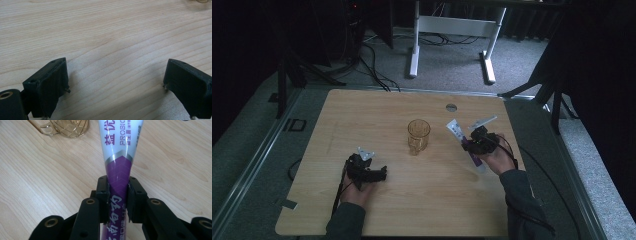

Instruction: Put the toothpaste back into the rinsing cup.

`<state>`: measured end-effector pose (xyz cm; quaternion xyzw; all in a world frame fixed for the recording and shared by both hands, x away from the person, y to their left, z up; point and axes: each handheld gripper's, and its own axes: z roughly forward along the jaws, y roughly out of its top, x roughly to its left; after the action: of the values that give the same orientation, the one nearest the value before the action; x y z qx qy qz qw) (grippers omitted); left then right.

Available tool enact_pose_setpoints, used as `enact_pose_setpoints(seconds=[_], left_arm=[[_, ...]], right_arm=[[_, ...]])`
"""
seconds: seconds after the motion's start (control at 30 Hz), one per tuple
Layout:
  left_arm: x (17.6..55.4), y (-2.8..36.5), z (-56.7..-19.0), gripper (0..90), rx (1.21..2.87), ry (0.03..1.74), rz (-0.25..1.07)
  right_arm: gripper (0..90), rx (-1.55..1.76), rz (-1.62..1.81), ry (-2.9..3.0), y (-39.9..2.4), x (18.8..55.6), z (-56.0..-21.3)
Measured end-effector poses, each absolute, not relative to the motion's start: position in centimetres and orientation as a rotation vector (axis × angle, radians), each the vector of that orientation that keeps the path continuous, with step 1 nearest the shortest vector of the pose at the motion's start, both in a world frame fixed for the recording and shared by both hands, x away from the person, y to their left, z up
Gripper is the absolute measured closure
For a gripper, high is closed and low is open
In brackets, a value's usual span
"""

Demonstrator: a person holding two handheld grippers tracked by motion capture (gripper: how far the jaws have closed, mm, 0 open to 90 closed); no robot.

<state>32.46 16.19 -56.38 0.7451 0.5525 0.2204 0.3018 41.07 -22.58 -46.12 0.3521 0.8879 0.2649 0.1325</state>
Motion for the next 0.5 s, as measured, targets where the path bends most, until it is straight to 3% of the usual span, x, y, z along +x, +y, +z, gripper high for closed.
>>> enact_pose_setpoints(seconds=[0.5], left_arm=[[32.46,16.18,-56.38,5.8,1.975,1.466,0.584]], right_arm=[[74.7,1.022,0.843,2.517,-22.20,41.18,-45.54]])
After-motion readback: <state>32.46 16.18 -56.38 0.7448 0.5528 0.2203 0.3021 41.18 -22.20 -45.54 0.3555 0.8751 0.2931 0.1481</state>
